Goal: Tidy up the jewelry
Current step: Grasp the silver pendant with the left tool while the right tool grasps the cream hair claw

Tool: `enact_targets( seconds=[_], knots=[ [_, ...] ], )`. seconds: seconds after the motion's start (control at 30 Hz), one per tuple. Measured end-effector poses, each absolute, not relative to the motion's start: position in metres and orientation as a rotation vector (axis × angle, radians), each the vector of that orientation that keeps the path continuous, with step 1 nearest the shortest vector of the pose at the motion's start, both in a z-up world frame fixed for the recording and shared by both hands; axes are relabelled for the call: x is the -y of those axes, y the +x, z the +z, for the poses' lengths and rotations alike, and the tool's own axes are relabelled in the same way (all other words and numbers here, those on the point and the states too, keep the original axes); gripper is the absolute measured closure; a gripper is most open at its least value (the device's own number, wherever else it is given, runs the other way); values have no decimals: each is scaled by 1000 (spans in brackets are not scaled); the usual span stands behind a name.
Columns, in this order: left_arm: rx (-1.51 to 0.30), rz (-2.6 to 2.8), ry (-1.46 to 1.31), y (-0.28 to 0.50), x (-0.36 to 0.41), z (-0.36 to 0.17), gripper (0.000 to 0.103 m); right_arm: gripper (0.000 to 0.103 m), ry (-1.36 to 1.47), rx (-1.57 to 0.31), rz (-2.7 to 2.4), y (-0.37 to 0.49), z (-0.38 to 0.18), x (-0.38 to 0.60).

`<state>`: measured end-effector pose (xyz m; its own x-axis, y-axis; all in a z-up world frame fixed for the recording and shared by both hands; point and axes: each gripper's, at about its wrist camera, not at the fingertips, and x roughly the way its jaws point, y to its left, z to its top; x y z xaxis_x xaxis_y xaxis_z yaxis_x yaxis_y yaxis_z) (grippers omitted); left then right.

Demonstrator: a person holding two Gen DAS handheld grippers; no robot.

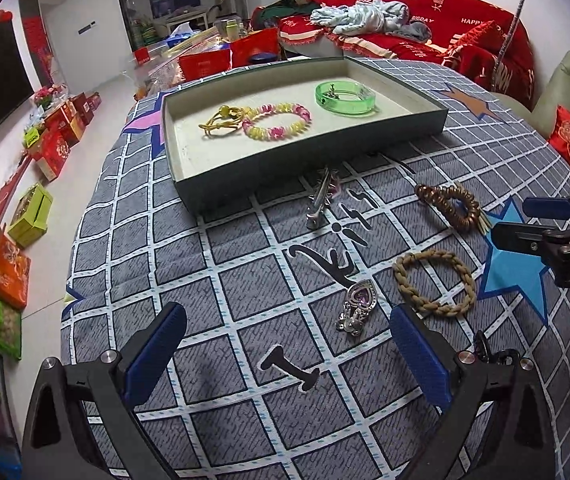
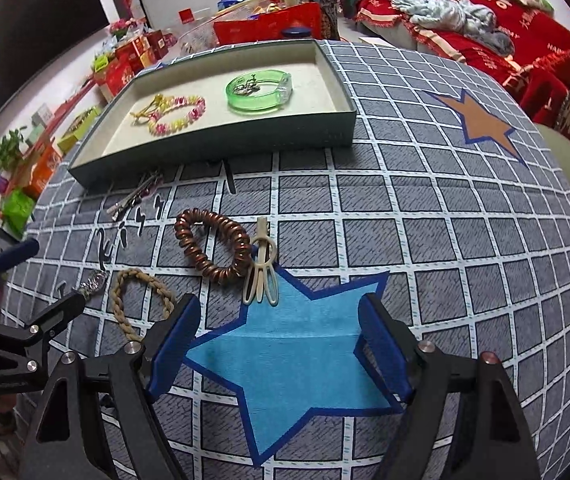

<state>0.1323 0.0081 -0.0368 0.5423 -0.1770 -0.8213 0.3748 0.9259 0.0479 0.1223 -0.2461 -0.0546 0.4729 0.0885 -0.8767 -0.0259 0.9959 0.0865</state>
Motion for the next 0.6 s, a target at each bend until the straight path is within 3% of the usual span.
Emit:
enact_targets(
  seconds=[0.07, 0.13, 0.2, 0.4, 0.47, 0.6],
  knots=[
    [-946, -332, 229, 132, -7, -38, 0, 31, 40, -1077, 64, 123, -57, 243],
    [-947, -333, 230, 132, -6, -39, 0, 44, 11, -1078, 57, 124, -59, 238],
    [-947, -331, 232, 132, -5, -40, 0, 50, -7, -1083, 57, 126, -61, 235],
    [-961, -339, 236, 133, -1, -44, 0, 50, -25, -1078, 57, 131, -62, 229],
    [-966, -341, 243, 133, 1, -45, 9, 50, -32, -1075, 56, 135, -63, 226],
    [-968, -357, 230, 132, 4, -45, 15, 60, -34, -1069, 55, 141, -61, 223]
  ],
)
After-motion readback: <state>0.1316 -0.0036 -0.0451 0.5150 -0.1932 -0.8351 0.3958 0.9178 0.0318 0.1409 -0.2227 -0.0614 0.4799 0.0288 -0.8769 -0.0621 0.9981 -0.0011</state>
